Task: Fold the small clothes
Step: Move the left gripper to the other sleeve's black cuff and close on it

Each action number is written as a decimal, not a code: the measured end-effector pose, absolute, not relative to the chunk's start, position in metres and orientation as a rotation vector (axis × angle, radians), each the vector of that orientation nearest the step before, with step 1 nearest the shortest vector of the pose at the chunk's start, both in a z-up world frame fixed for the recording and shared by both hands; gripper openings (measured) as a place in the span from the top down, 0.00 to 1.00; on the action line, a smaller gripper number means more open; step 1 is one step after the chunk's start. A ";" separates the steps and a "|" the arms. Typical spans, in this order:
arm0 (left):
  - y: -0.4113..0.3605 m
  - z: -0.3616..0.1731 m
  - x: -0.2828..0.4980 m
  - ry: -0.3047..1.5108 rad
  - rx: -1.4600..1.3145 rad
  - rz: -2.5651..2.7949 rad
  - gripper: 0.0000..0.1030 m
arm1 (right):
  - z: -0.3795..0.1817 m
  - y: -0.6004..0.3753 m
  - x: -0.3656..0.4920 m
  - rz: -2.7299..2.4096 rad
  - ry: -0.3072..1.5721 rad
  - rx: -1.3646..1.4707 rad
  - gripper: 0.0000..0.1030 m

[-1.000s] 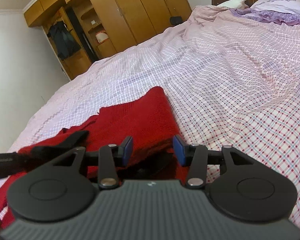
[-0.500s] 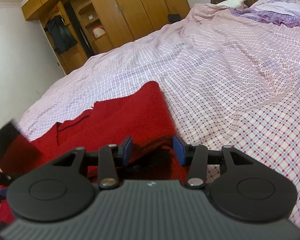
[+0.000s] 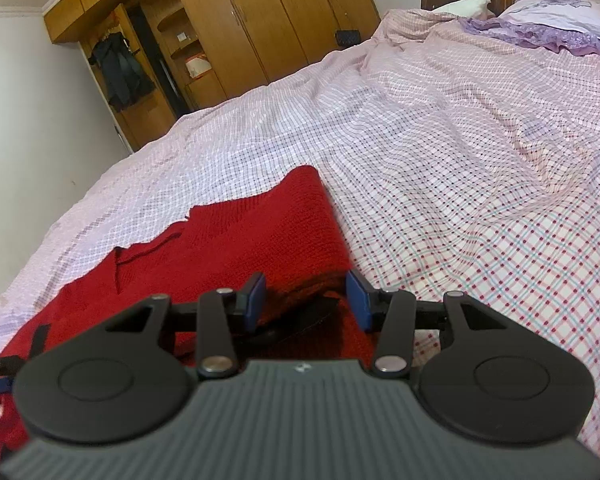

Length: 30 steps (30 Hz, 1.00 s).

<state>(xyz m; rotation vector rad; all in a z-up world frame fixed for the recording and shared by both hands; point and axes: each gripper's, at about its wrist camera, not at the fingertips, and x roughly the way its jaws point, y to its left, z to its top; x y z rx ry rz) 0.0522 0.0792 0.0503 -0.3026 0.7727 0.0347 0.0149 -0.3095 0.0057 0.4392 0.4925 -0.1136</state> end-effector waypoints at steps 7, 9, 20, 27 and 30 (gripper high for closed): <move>0.079 0.066 0.069 0.758 -0.174 0.003 0.43 | 0.042 -0.310 0.009 -0.087 0.491 0.382 0.42; 0.080 0.065 0.080 0.770 -0.159 -0.012 0.43 | 0.049 -0.312 0.013 -0.072 0.512 0.366 0.42; 0.080 0.036 0.122 0.816 -0.121 -0.067 0.44 | 0.060 -0.339 0.060 -0.038 0.678 0.273 0.42; 0.070 0.028 0.121 0.794 -0.064 -0.092 0.52 | 0.031 -0.345 0.113 -0.020 0.708 0.262 0.42; 0.073 0.026 0.126 0.804 -0.103 -0.091 0.52 | 0.015 -0.349 0.129 0.014 0.717 0.323 0.42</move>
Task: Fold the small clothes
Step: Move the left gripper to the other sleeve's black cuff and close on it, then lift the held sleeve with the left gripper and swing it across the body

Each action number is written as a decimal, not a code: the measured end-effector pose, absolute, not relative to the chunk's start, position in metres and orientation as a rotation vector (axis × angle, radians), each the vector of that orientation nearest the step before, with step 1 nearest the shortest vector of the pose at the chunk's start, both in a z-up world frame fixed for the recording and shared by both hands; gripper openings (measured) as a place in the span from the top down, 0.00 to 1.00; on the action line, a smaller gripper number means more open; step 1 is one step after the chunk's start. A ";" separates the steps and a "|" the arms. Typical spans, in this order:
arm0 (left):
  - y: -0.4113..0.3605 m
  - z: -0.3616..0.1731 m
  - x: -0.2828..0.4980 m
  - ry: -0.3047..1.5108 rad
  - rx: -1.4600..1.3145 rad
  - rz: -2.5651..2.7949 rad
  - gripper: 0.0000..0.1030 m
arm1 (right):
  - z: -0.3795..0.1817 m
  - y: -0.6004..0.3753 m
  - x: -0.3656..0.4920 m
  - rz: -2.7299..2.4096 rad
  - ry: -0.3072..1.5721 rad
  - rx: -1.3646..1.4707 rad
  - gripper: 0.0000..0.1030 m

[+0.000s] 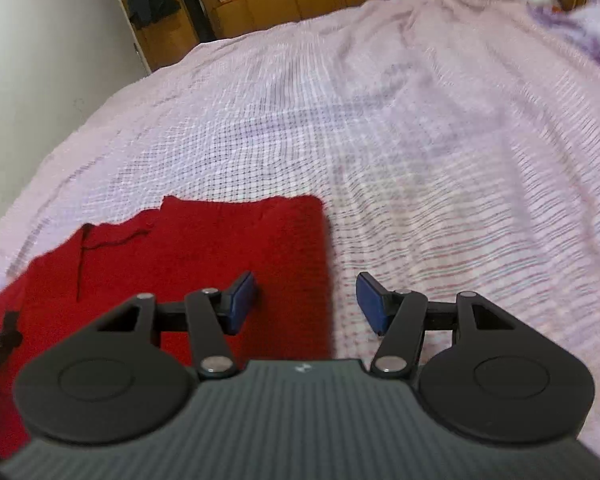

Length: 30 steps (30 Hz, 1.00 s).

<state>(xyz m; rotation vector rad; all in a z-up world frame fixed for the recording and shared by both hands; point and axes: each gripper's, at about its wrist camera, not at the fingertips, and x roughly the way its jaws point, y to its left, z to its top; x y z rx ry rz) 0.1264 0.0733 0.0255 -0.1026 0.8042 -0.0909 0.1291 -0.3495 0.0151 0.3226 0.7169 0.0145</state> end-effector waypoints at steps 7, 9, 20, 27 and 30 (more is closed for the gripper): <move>0.073 0.023 0.130 0.791 -0.120 -0.087 0.54 | 0.003 -0.348 0.135 0.067 0.707 0.382 0.46; 0.070 0.024 0.127 0.765 -0.126 -0.115 0.84 | 0.006 -0.342 0.132 0.085 0.692 0.348 0.70; 0.058 0.026 0.152 0.712 -0.073 -0.109 0.85 | 0.020 -0.330 0.126 -0.028 0.591 0.215 0.83; 0.059 0.019 0.156 0.751 -0.074 -0.104 0.78 | 0.011 -0.335 0.132 -0.076 0.653 0.221 0.66; 0.065 0.030 0.146 0.746 -0.070 -0.104 0.73 | 0.022 -0.336 0.119 -0.089 0.638 0.213 0.64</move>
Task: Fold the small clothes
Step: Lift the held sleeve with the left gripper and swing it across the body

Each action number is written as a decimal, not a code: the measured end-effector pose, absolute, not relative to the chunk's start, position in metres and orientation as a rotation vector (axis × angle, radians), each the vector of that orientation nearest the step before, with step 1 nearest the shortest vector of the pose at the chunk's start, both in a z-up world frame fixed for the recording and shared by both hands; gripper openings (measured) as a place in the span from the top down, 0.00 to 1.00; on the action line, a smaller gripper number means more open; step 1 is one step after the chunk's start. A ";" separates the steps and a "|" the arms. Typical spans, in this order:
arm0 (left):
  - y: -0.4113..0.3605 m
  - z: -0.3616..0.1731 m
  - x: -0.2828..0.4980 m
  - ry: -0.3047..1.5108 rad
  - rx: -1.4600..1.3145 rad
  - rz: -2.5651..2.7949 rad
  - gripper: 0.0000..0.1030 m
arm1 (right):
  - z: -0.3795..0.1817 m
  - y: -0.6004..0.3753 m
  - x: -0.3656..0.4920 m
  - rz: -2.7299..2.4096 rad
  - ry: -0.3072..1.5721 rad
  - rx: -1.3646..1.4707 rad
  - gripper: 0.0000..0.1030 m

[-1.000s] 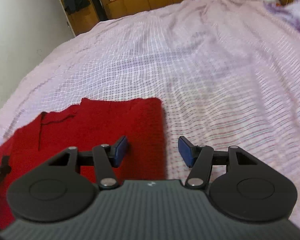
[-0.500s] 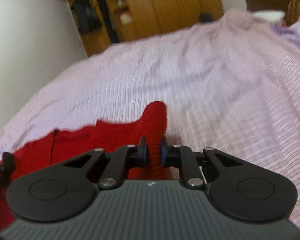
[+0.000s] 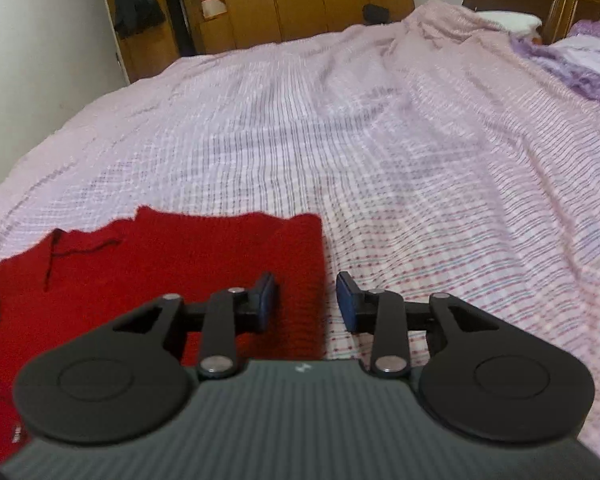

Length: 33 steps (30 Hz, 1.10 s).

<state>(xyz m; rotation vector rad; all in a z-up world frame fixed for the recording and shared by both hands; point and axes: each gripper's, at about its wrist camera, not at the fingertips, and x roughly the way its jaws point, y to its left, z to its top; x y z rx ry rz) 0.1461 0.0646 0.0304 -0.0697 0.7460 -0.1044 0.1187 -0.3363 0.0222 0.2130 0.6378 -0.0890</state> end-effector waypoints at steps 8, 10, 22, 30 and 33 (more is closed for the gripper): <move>0.090 0.062 0.102 0.729 -0.075 -0.056 0.69 | 0.063 -0.325 0.079 -0.012 0.615 0.207 0.51; 0.099 0.066 0.090 0.730 -0.089 -0.033 0.67 | 0.073 -0.316 0.066 0.018 0.610 0.189 0.49; 0.170 0.074 0.021 0.748 -0.235 0.132 0.58 | 0.098 -0.275 0.000 0.142 0.658 0.206 0.49; 0.224 0.061 -0.007 0.752 -0.422 0.265 0.43 | 0.081 -0.255 -0.030 0.120 0.675 0.220 0.47; 0.236 0.055 -0.011 0.736 -0.485 0.295 0.38 | 0.070 -0.250 -0.037 0.120 0.691 0.245 0.47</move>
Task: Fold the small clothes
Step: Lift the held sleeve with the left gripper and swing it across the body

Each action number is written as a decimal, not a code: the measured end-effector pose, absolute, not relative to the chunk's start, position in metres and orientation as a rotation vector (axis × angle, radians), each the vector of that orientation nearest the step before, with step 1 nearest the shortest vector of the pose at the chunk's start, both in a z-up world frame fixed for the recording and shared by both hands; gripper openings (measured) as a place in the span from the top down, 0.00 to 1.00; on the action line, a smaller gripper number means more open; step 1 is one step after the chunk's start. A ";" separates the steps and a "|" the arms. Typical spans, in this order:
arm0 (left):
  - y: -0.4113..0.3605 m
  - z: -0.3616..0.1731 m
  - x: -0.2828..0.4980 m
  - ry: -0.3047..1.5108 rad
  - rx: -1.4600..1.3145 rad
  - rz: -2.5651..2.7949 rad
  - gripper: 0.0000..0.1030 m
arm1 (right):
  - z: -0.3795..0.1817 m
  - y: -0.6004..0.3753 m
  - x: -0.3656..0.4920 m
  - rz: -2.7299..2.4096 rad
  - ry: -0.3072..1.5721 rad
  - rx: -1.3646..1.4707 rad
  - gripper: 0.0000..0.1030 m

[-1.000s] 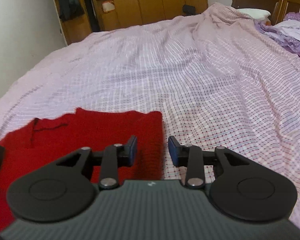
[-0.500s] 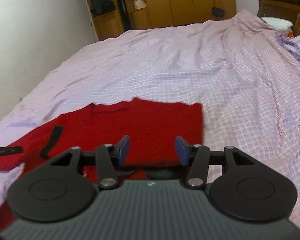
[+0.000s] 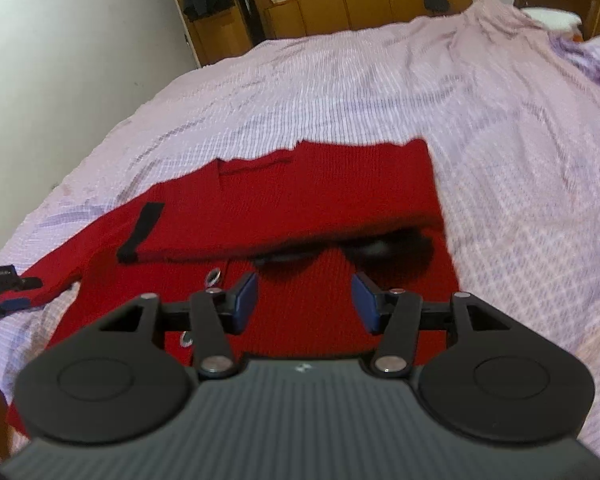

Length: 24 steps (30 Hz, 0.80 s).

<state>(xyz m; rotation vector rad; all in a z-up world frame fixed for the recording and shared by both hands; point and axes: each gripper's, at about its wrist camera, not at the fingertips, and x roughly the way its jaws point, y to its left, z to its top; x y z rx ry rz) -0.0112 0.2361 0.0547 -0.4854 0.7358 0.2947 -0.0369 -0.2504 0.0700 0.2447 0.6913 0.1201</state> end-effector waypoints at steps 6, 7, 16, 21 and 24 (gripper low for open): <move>0.252 0.032 -0.010 0.722 -0.646 0.317 0.37 | 0.053 -0.246 -0.042 0.104 0.722 0.263 0.47; 0.253 0.028 -0.009 0.725 -0.661 0.327 0.37 | 0.052 -0.246 -0.042 0.096 0.724 0.256 0.47; 0.269 0.019 -0.001 0.637 -0.736 0.344 0.37 | 0.035 -0.247 -0.039 0.062 0.761 0.253 0.47; 0.280 0.026 0.014 0.574 -0.704 0.340 0.42 | 0.033 -0.244 -0.040 0.064 0.758 0.251 0.47; 0.280 0.037 0.020 0.553 -0.627 0.324 0.69 | 0.034 -0.244 -0.040 0.066 0.751 0.256 0.47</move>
